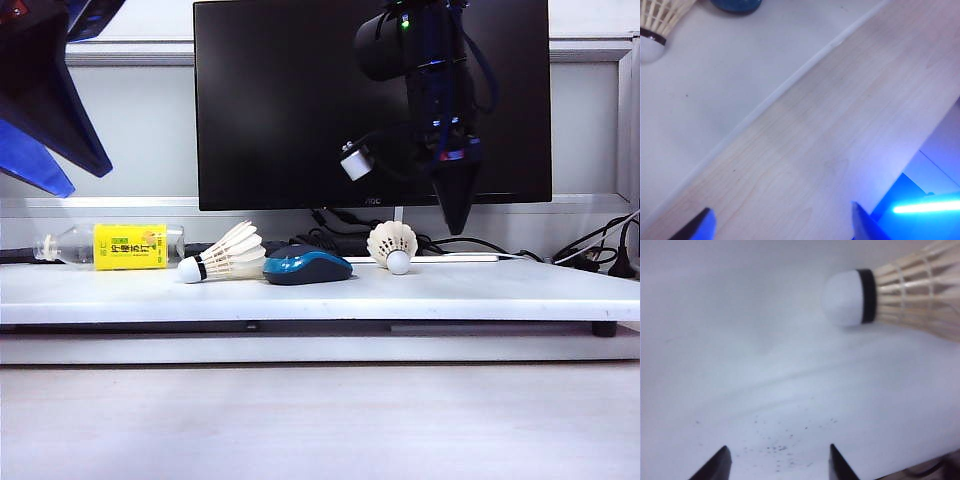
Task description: Stack the badminton balls on the table vertically.
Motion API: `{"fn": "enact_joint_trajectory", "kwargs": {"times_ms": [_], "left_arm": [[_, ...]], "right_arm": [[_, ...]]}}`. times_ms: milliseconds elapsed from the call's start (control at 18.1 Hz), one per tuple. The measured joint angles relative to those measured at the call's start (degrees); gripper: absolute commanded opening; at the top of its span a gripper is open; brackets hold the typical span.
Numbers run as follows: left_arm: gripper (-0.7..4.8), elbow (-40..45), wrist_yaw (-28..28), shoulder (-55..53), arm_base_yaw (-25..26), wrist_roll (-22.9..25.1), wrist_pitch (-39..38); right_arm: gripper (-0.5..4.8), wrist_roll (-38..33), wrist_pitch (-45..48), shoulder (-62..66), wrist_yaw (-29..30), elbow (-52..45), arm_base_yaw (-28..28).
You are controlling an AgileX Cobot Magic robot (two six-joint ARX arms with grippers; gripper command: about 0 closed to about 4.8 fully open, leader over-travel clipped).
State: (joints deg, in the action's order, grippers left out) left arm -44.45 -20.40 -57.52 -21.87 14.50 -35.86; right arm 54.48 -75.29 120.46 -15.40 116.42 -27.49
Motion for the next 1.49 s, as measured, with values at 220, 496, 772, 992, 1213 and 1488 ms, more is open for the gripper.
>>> {"fn": "enact_joint_trajectory", "kwargs": {"times_ms": [220,496,772,992,1213,1488], "left_arm": [[3.64,0.0,0.0,0.0,0.0,0.0,0.0],[3.64,0.0,0.0,0.0,0.0,0.0,-0.5],[3.64,0.0,0.0,0.0,0.0,0.0,-1.7],[3.64,0.0,0.0,0.0,0.0,0.0,-1.9],[3.64,0.0,0.0,0.0,0.0,0.0,-1.9],[3.64,0.0,0.0,0.0,0.0,0.0,-1.9]], "right_arm": [[2.52,3.1,2.6,0.0,3.6,0.0,0.0],[1.88,-11.6,15.4,0.0,7.9,0.0,0.1],[1.88,-14.2,17.1,2.2,7.6,0.0,0.2],[1.88,-28.4,17.6,3.5,7.6,-0.1,1.2],[1.90,-47.6,18.9,3.5,7.9,-0.1,3.5],[2.12,-61.0,19.6,3.9,15.6,-0.1,3.6]]}}
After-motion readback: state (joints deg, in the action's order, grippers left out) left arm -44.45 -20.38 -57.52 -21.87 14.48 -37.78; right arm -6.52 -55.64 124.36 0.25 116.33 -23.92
